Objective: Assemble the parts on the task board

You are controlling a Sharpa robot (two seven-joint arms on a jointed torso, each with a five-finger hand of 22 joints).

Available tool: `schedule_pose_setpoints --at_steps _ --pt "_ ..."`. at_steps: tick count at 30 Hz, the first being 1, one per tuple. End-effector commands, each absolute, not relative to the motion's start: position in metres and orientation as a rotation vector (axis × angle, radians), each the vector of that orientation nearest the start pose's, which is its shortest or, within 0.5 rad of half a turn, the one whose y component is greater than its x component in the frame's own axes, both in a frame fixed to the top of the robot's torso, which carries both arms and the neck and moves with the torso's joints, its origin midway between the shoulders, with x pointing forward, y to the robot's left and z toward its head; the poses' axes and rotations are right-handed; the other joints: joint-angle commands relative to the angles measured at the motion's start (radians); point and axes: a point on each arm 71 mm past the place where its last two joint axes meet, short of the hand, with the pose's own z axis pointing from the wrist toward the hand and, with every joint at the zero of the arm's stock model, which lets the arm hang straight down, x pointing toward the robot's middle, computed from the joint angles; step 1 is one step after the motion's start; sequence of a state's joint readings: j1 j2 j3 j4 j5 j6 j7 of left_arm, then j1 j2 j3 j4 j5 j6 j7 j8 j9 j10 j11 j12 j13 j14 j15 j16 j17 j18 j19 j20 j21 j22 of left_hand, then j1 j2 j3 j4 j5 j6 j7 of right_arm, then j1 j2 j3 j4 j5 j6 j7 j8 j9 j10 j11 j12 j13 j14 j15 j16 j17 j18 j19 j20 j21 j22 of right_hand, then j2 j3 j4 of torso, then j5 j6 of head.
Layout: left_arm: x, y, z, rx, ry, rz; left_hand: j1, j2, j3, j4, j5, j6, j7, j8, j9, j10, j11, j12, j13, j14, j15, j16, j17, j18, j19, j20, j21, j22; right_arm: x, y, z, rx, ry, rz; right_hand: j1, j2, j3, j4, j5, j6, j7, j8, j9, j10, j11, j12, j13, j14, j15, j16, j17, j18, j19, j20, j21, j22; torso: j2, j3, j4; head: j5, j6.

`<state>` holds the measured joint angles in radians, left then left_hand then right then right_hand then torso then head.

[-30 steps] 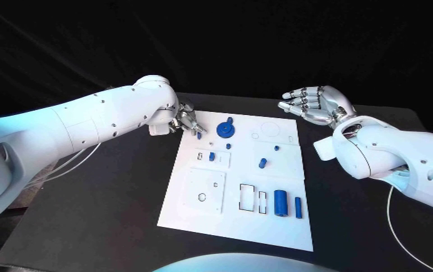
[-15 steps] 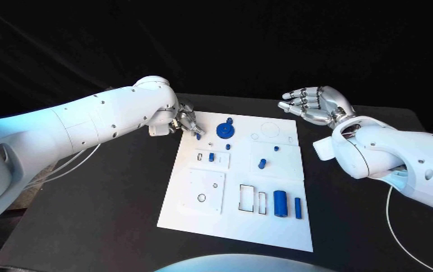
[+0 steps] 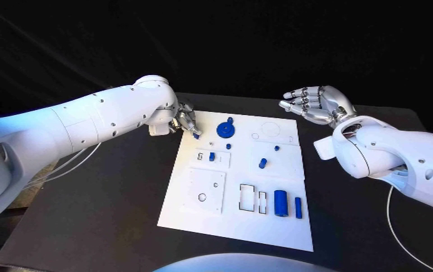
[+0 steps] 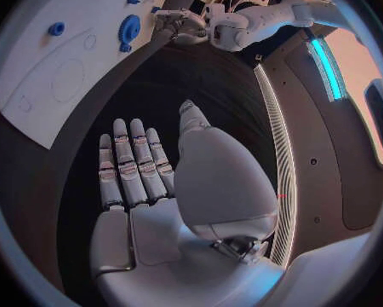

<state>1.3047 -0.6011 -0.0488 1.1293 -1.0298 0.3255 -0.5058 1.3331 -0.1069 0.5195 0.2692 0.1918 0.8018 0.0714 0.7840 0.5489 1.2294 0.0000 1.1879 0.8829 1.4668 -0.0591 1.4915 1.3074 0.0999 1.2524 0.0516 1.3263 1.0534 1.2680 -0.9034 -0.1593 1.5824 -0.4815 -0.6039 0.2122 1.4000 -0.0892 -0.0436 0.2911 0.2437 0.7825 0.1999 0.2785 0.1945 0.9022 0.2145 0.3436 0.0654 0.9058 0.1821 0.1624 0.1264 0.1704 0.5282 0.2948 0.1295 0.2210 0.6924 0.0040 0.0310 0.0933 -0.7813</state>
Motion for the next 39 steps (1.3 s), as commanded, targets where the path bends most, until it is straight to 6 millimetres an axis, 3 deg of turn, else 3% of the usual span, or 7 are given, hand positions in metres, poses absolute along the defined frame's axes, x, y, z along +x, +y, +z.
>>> schedule_pose_setpoints --at_steps 1,16,22,39 --pt "0.551 0.207 -0.204 -0.236 2.395 -0.35 0.013 0.003 0.086 -0.069 -0.004 -0.005 -0.002 0.014 0.027 0.005 -0.004 -0.005 -0.002 0.056 -0.002 -0.002 0.08 0.008 0.003 0.0 0.0 0.003 0.477 -0.231 -0.181 0.699 1.487 1.075 0.002 0.01 0.005 -0.001 -0.002 0.002 0.07 0.003 -0.001 -0.001 -0.004 0.001 -0.001 0.0 0.003 0.0 -0.002 -0.003 -0.007 -0.003 -0.004 -0.002 0.0 0.0007 -0.0008 -0.002 -0.002" --pt "0.54 0.217 -0.198 -0.31 2.347 -0.42 -0.003 -0.02 0.156 -0.101 -0.005 -0.002 -0.001 0.024 0.042 0.019 -0.004 0.001 0.004 0.059 -0.002 0.002 0.088 0.006 0.01 0.0 0.007 0.015 0.476 -0.233 -0.181 0.7 1.482 1.072 -0.001 0.011 0.005 -0.001 -0.002 0.003 0.07 0.004 -0.001 -0.001 -0.004 0.001 -0.001 0.0 0.003 -0.001 -0.002 -0.003 -0.009 -0.003 -0.005 -0.003 0.0 -0.0004 -0.0003 0.001 -0.001" --pt "0.528 0.22 -0.193 -0.309 2.323 -0.449 -0.012 -0.026 0.178 -0.11 -0.004 0.002 -0.002 0.028 0.047 0.026 -0.006 0.004 0.007 0.06 -0.004 0.003 0.089 0.005 0.016 -0.001 0.011 0.022 0.476 -0.234 -0.18 0.703 1.481 1.07 -0.001 0.011 0.005 -0.001 -0.002 0.003 0.07 0.004 -0.001 -0.001 -0.004 0.001 -0.001 0.0 0.003 -0.001 -0.002 -0.003 -0.009 -0.003 -0.005 -0.003 0.0 -0.0003 0.0004 0.0 -0.007" --pt "0.496 0.205 -0.191 -0.161 2.296 -0.463 -0.035 -0.04 0.224 -0.127 -0.004 0.006 -0.005 0.038 0.059 0.039 -0.008 0.01 0.014 0.06 -0.006 0.003 0.09 0.003 0.023 -0.003 0.017 0.032 0.476 -0.235 -0.182 0.704 1.482 1.068 -0.004 0.012 0.005 -0.001 -0.002 0.003 0.07 0.004 -0.002 0.0 -0.004 0.001 -0.001 0.0 0.003 -0.001 -0.003 -0.003 -0.011 -0.003 -0.006 -0.004 -0.001 -0.0014 0.0009 0.006 -0.018"
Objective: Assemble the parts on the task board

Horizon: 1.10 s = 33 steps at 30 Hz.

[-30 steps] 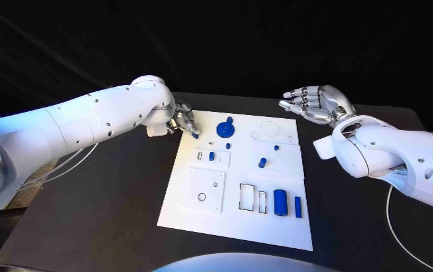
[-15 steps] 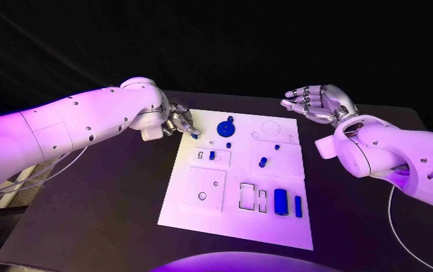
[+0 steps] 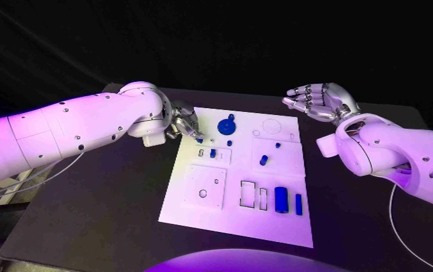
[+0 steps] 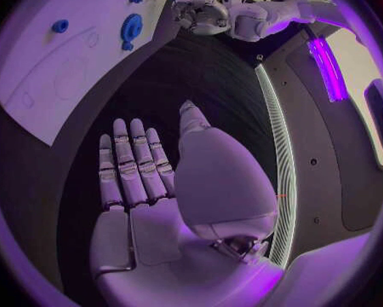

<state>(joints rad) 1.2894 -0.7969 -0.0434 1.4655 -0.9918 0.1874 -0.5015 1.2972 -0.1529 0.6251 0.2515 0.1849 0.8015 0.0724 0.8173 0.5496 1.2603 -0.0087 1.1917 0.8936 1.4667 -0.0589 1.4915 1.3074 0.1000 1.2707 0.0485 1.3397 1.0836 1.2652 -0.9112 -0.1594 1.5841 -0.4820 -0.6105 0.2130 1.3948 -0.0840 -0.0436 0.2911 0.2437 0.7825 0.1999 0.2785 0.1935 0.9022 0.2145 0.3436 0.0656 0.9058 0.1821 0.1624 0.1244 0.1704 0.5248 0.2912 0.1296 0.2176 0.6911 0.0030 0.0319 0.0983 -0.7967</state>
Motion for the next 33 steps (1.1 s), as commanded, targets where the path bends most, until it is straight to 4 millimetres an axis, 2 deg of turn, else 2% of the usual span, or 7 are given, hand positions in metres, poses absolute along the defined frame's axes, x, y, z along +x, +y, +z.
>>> schedule_pose_setpoints --at_steps 1,13,24,33 --pt "0.495 0.204 -0.192 -0.152 2.298 -0.46 0.0 0.005 0.121 -0.11 0.003 0.006 -0.006 0.005 0.059 0.01 0.0 0.008 0.007 0.06 -0.006 0.003 0.091 0.003 0.005 0.0 0.004 0.003 0.476 -0.235 -0.182 0.704 1.483 1.067 0.001 0.007 0.005 -0.001 -0.002 0.003 0.07 0.004 -0.001 0.0 -0.004 0.001 -0.001 0.0 0.003 -0.001 -0.001 -0.003 -0.008 0.0 -0.006 -0.001 0.0 -0.0004 0.0 0.001 -0.002" --pt "0.485 0.198 -0.205 -0.102 2.314 -0.443 -0.013 -0.006 0.156 -0.125 0.007 0.008 -0.008 0.013 0.069 0.019 -0.003 0.014 0.014 0.061 -0.009 0.004 0.091 0.0 0.015 -0.003 0.012 0.016 0.475 -0.235 -0.184 0.703 1.486 1.062 0.008 0.004 0.006 -0.008 -0.002 0.004 0.069 0.004 -0.002 0.001 -0.004 0.0 -0.001 0.001 0.003 -0.001 -0.002 -0.003 -0.009 0.0 -0.007 -0.003 0.002 -0.0003 -0.0008 0.005 -0.003" --pt "0.482 0.198 -0.207 -0.065 2.31 -0.416 -0.027 -0.018 0.184 -0.136 0.007 0.009 -0.009 0.019 0.076 0.027 -0.004 0.021 0.024 0.061 -0.01 0.004 0.092 -0.002 0.022 -0.004 0.017 0.026 0.475 -0.236 -0.184 0.699 1.487 1.058 0.011 0.002 0.006 -0.01 -0.002 0.004 0.069 0.004 -0.002 0.001 -0.004 0.0 -0.001 0.001 0.003 -0.001 -0.002 -0.003 -0.009 0.0 -0.008 -0.003 0.002 0.0016 -0.0006 0.006 -0.007" --pt "0.481 0.197 -0.209 -0.042 2.315 -0.402 -0.032 -0.022 0.192 -0.14 0.008 0.011 -0.01 0.021 0.079 0.03 -0.004 0.023 0.026 0.061 -0.011 0.004 0.092 -0.003 0.025 -0.005 0.02 0.032 0.475 -0.236 -0.185 0.696 1.492 1.057 0.013 0.001 0.006 -0.01 -0.002 0.004 0.069 0.004 -0.003 0.001 -0.004 0.0 -0.001 0.001 0.003 -0.002 -0.003 -0.003 -0.01 0.001 -0.008 -0.004 0.002 0.0007 -0.0018 0.002 -0.006"
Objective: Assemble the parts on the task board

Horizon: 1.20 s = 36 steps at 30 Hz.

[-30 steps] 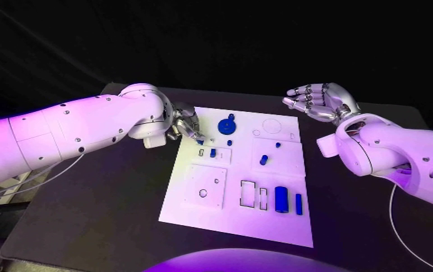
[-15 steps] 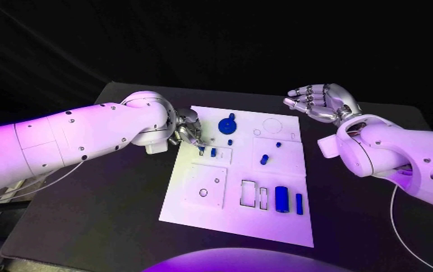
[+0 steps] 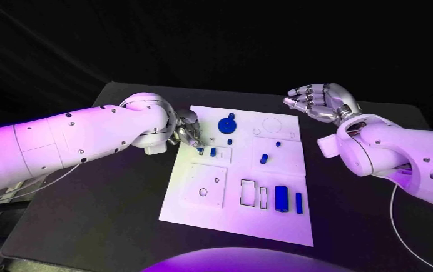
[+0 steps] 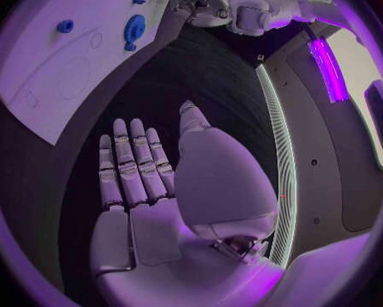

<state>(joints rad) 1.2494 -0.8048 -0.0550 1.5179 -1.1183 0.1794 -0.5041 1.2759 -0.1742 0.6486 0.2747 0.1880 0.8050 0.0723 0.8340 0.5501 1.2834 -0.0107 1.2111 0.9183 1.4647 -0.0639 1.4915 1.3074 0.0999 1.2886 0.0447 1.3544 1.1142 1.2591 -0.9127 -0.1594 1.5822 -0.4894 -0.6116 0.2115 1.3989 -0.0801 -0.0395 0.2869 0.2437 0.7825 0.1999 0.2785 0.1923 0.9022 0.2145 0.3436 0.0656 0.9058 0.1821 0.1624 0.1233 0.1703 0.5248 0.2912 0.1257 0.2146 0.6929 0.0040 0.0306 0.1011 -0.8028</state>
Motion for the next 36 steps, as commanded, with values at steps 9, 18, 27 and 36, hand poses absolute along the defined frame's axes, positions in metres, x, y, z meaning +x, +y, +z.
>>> schedule_pose_setpoints --at_steps 9,18,27,36 --pt "0.4792 0.1952 -0.2128 -0.022 2.322 -0.394 -0.017 -0.007 0.18 -0.168 0.008 0.009 -0.011 0.006 0.081 0.008 -0.004 0.003 -0.001 0.063 -0.007 0.004 0.092 -0.003 0.009 -0.002 0.007 0.004 0.4753 -0.2357 -0.1849 0.696 1.495 1.058 0.009 -0.003 0.002 -0.006 -0.002 0.004 0.069 0.004 -0.002 0.001 -0.004 0.0 -0.001 0.001 0.003 -0.002 -0.002 -0.003 -0.01 0.001 -0.004 -0.001 0.0 -0.0006 0.0003 0.001 -0.001" --pt "0.4762 0.1938 -0.2168 -0.011 2.336 -0.395 -0.019 -0.009 0.184 -0.169 0.008 0.01 -0.011 0.007 0.082 0.008 -0.004 0.003 -0.001 0.063 -0.007 0.004 0.092 -0.003 0.01 -0.002 0.008 0.005 0.4752 -0.2352 -0.1851 0.694 1.495 1.061 0.007 -0.003 0.001 -0.005 -0.002 0.004 0.069 0.004 -0.002 0.001 -0.004 0.0 -0.001 0.0 0.003 -0.003 -0.002 -0.003 -0.01 0.001 -0.004 -0.002 0.0 0.0002 -0.0002 0.001 0.0" --pt "0.4739 0.1937 -0.2175 -0.003 2.344 -0.396 -0.021 -0.01 0.187 -0.171 0.009 0.011 -0.012 0.008 0.083 0.009 -0.004 0.003 -0.002 0.063 -0.007 0.004 0.092 -0.003 0.01 -0.002 0.008 0.006 0.4748 -0.2347 -0.1851 0.694 1.495 1.063 0.007 -0.003 0.001 -0.005 -0.002 0.004 0.069 0.004 -0.002 0.001 -0.004 0.0 -0.001 0.0 0.003 -0.003 -0.002 -0.003 -0.01 0.001 -0.004 -0.002 0.001 0.0007 -0.0001 0.004 0.002" --pt "0.4724 0.1932 -0.218 0.005 2.352 -0.396 -0.024 -0.011 0.193 -0.173 0.01 0.012 -0.012 0.009 0.084 0.008 -0.005 0.001 -0.004 0.063 -0.008 0.004 0.092 -0.003 0.01 -0.003 0.008 0.005 0.4748 -0.2352 -0.1851 0.695 1.495 1.062 0.007 -0.003 0.001 -0.005 -0.002 0.004 0.069 0.004 -0.002 0.001 -0.004 0.0 -0.001 0.0 0.003 -0.003 -0.002 -0.003 -0.01 0.001 -0.004 -0.002 0.0 0.0004 -0.0002 0.002 0.0"
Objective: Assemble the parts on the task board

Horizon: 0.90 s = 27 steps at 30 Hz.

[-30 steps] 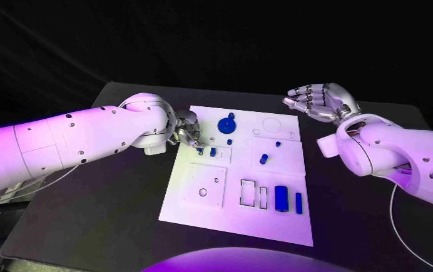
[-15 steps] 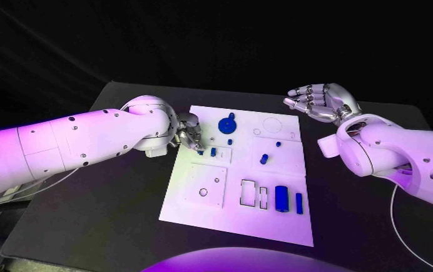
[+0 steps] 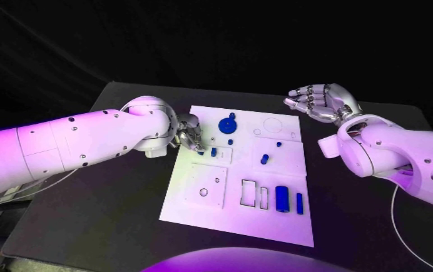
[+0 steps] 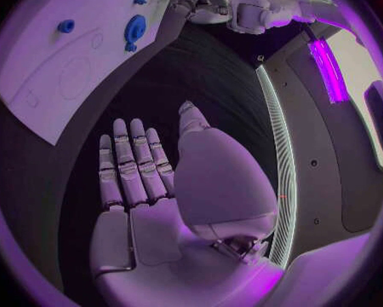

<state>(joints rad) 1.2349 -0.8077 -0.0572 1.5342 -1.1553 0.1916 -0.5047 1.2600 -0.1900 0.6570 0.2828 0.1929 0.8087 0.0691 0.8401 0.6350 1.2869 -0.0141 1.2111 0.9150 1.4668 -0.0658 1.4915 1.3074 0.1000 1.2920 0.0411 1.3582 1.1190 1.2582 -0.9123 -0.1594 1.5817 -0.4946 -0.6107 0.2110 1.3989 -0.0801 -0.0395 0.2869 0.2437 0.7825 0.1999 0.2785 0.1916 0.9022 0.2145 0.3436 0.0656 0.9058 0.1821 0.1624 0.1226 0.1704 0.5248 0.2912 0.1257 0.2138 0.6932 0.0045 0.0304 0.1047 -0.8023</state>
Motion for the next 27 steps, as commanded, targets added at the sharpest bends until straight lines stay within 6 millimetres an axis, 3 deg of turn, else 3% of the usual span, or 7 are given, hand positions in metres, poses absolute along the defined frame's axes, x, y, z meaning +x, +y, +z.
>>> schedule_pose_setpoints --at_steps 1,8,27 --pt "0.4723 0.193 -0.218 0.005 2.352 -0.397 -0.01 0.004 0.186 -0.182 0.005 0.009 -0.009 0.003 0.0 0.005 -0.001 0.002 0.0 0.061 -0.006 0.004 0.092 -0.003 0.007 0.001 0.005 0.001 0.4747 -0.2352 -0.1851 0.694 1.495 1.063 0.007 -0.003 0.001 -0.005 -0.002 0.004 0.069 0.004 -0.001 0.001 -0.004 0.0 -0.001 0.0 0.003 -0.003 -0.002 -0.003 -0.01 0.001 -0.004 -0.001 0.0 -0.0001 0.0 -0.002 0.0" --pt "0.4731 0.1921 -0.2184 -0.007 2.354 -0.404 -0.016 0.002 0.193 -0.182 0.005 0.01 -0.009 0.005 0.002 0.006 -0.002 0.001 -0.001 0.061 -0.006 0.004 0.092 -0.003 0.006 0.0 0.005 0.0 0.4747 -0.2348 -0.185 0.694 1.495 1.064 0.006 -0.003 0.001 -0.004 -0.002 0.005 0.069 0.005 -0.002 0.001 -0.004 0.0 -0.001 -0.001 0.003 -0.004 -0.002 -0.003 -0.01 0.001 -0.005 -0.002 0.0 0.0002 0.0002 0.0 -0.002" --pt "0.4752 0.1908 -0.22 -0.031 2.368 -0.418 -0.117 -0.009 0.195 -0.154 -0.005 0.022 -0.024 0.017 0.025 0.015 -0.011 0.006 0.004 0.061 -0.014 0.004 0.092 -0.003 0.005 -0.006 0.003 0.0 0.4746 -0.2352 -0.1849 0.696 1.493 1.064 -0.012 0.002 -0.005 0.003 -0.003 0.005 0.069 0.005 -0.004 0.002 -0.004 -0.001 -0.001 -0.002 0.004 -0.005 -0.005 -0.003 -0.012 0.001 -0.006 -0.005 0.0 0.0 -0.0005 0.0 -0.001"
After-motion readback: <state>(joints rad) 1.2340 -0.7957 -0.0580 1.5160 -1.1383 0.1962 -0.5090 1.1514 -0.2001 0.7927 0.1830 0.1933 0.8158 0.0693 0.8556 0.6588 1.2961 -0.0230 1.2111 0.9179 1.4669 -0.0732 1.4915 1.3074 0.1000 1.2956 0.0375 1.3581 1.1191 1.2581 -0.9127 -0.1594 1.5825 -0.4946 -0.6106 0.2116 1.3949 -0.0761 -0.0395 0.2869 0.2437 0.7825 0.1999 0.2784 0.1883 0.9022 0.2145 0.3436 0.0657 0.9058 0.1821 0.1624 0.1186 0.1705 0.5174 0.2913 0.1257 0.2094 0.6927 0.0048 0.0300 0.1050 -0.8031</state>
